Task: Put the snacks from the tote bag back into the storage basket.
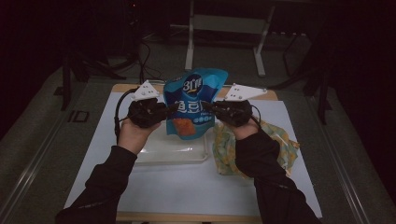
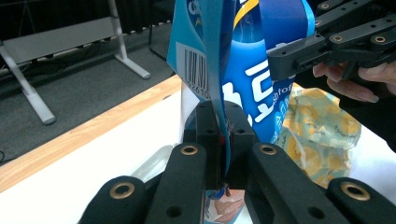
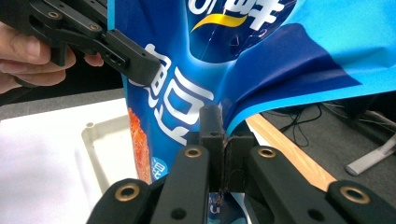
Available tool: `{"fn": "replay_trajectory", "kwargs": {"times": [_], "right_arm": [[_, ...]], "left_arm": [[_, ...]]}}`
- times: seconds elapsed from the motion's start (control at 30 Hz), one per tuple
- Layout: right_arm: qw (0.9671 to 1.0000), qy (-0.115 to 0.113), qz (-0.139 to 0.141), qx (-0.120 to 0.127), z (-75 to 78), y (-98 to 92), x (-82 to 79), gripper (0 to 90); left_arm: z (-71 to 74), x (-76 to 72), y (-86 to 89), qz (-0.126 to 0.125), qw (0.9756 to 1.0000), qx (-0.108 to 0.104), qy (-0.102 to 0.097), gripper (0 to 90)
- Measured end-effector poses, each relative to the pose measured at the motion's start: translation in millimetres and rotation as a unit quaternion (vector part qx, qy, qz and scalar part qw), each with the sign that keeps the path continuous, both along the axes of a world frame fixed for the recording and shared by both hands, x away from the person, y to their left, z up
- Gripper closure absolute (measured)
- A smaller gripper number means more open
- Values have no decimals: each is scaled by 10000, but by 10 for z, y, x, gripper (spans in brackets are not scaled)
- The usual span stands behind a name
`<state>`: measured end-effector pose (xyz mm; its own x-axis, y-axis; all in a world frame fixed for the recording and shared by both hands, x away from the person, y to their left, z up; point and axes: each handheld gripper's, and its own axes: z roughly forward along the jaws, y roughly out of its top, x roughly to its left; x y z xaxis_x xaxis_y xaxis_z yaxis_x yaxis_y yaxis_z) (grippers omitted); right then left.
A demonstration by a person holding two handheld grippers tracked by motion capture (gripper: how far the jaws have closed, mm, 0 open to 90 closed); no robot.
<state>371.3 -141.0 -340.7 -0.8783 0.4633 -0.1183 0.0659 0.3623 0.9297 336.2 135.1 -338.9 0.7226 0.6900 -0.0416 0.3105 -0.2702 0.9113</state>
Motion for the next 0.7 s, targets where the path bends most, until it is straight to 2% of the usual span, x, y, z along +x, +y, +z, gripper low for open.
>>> {"fn": "replay_trajectory", "kwargs": {"times": [0.5, 0.7], "right_arm": [[9998, 211, 35, -64, -356, 134, 44, 891], [9994, 331, 26, -112, -510, 167, 73, 891]], "left_arm": [[-345, 8, 97, 124, 9998, 52, 176, 884], [-538, 31, 120, 152, 9994, 44, 307, 884]]}}
